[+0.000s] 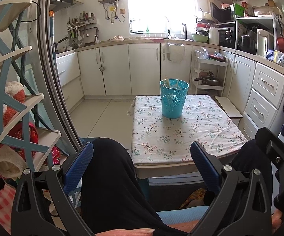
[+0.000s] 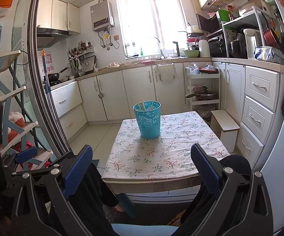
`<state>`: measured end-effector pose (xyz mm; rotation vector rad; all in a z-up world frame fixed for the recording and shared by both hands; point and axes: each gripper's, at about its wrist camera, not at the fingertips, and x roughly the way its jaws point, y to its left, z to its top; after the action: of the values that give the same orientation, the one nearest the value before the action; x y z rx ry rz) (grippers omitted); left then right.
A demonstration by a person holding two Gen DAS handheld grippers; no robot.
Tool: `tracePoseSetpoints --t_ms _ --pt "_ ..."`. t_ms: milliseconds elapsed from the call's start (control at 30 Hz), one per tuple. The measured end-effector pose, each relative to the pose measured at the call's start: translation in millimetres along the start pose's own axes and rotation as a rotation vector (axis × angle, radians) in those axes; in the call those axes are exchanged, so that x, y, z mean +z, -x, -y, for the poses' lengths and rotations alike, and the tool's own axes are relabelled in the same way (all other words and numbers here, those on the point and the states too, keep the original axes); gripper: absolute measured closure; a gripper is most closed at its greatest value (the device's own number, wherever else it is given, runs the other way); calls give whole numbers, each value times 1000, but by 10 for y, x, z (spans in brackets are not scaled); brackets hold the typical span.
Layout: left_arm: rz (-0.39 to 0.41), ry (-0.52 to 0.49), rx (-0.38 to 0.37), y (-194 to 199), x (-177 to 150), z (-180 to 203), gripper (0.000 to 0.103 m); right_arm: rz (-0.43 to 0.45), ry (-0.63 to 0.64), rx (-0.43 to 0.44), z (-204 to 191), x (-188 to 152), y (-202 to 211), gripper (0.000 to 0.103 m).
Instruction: Organize utensils
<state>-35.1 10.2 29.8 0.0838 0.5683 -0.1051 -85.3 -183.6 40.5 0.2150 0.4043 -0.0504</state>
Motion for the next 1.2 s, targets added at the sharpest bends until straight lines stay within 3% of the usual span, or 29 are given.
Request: tracePoseSetpoints --t_ms 500,1200 --pt "-35 0 -2 -188 22 3 8 -30 9 -12 -13 6 -155 7" --pt "10 -8 7 46 22 40 8 19 6 -3 10 8 32 7"
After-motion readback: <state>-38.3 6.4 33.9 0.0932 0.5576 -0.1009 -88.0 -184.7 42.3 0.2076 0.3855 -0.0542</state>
